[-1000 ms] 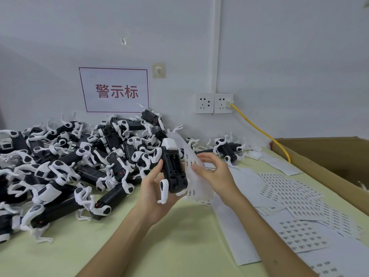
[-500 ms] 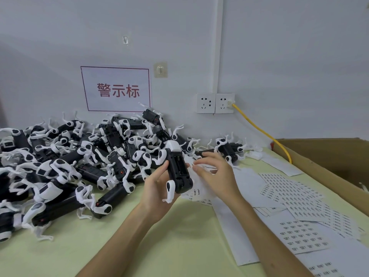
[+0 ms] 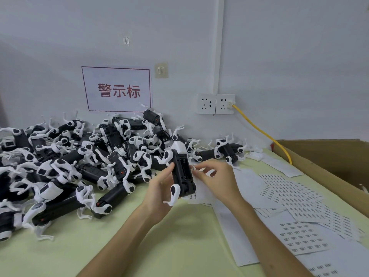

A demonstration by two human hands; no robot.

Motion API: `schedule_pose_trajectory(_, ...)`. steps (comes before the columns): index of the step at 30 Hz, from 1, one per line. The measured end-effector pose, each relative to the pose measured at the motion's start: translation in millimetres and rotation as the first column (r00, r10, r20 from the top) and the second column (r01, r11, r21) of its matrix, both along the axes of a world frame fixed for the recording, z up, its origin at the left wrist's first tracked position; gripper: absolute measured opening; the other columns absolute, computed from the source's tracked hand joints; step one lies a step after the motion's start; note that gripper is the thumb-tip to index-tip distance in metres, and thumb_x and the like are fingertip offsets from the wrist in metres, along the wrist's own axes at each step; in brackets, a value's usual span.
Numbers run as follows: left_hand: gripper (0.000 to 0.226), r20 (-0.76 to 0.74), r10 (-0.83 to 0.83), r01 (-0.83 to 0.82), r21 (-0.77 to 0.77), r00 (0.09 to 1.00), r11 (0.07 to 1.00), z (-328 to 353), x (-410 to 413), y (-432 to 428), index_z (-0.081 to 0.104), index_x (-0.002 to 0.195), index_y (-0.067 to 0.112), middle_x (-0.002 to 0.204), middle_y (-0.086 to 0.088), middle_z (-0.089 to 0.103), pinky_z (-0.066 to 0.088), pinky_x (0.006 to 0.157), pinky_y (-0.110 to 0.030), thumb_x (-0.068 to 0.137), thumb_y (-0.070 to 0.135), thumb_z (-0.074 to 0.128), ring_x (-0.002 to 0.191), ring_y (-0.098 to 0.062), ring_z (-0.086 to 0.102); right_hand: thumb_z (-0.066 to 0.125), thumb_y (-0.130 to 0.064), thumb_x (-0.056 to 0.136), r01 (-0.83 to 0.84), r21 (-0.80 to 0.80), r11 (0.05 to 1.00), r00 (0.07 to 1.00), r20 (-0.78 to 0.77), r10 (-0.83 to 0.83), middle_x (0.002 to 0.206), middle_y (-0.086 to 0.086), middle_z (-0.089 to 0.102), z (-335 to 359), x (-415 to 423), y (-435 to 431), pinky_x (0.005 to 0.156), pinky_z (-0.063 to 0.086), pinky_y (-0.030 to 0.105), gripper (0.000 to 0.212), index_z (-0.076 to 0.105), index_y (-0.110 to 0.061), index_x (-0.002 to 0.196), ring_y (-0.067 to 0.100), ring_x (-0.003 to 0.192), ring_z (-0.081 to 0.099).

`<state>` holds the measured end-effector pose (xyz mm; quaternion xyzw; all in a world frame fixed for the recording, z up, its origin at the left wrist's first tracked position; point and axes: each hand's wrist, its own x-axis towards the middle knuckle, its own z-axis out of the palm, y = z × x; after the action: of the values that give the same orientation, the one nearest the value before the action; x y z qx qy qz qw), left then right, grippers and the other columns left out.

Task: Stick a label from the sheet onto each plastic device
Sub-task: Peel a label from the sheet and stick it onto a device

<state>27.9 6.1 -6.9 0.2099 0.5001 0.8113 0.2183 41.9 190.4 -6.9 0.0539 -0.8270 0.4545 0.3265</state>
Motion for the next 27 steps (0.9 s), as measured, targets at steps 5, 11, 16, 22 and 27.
schedule_pose_trajectory(5, 0.056, 0.031, -0.003, 0.004, -0.038, 1.0, 0.999, -7.1, -2.0, 4.7, 0.066, 0.132, 0.006, 0.139, -0.02, 0.062, 0.046, 0.111, -0.048, 0.092, 0.044, 0.058, 0.132, -0.035, 0.057, 0.08, -0.022, 0.084, 0.009, 0.045, 0.999, 0.998, -0.069, -0.006, 0.078, -0.008, 0.071, -1.0, 1.1, -1.8, 0.061, 0.043, 0.014, 0.005, 0.081, -0.018, 0.086, 0.007, 0.068, 0.059)
schedule_pose_trajectory(11, 0.052, -0.004, 0.024, -0.024, -0.106, 1.0, 0.994, -9.8, -3.2, 7.4, 0.068, 0.13, 0.009, 0.131, -0.017, 0.067, 0.043, 0.111, -0.05, 0.091, 0.042, 0.06, 0.123, -0.033, 0.06, 0.077, -0.011, 0.085, 0.041, 0.1, 0.994, 0.995, -0.093, -0.032, 0.072, -0.009, 0.067, -1.3, 1.9, -1.6, 0.059, 0.041, 0.01, 0.006, 0.08, -0.014, 0.081, 0.004, 0.065, 0.059)
schedule_pose_trajectory(16, 0.053, 0.009, 0.038, -0.037, -0.114, 0.999, 0.993, -10.3, -4.6, 6.8, 0.064, 0.136, 0.011, 0.137, -0.014, 0.065, 0.04, 0.116, -0.051, 0.094, 0.042, 0.052, 0.131, -0.033, 0.057, 0.073, -0.007, 0.086, 0.056, 0.083, 0.995, 0.995, -0.085, -0.049, 0.072, -0.013, 0.068, -2.5, 1.0, -3.3, 0.059, 0.042, 0.009, 0.011, 0.079, -0.015, 0.08, 0.004, 0.065, 0.062)
schedule_pose_trajectory(22, 0.053, 0.011, 0.03, -0.029, -0.101, 0.999, 0.995, -9.1, -3.7, 6.6, 0.068, 0.132, 0.013, 0.134, -0.013, 0.067, 0.037, 0.117, -0.053, 0.091, 0.043, 0.054, 0.12, -0.027, 0.062, 0.072, -0.009, 0.088, 0.046, 0.0, 0.999, 0.999, -0.008, -0.046, 0.073, -0.015, 0.071, 0.0, 1.5, -2.5, 0.062, 0.042, 0.009, 0.014, 0.077, -0.018, 0.078, 0.003, 0.068, 0.063)
schedule_pose_trajectory(27, 0.054, 0.028, -0.001, 0.004, -0.086, 1.0, 0.996, -9.2, -4.5, 5.4, 0.067, 0.134, 0.012, 0.137, -0.013, 0.065, 0.034, 0.119, -0.051, 0.092, 0.044, 0.053, 0.134, -0.033, 0.055, 0.067, -0.009, 0.09, 0.058, -0.03, 0.998, 0.998, 0.038, -0.057, 0.073, -0.006, 0.072, 4.8, 4.5, -1.8, 0.065, 0.051, 0.022, 0.021, 0.073, -0.02, 0.074, 0.011, 0.069, 0.069)
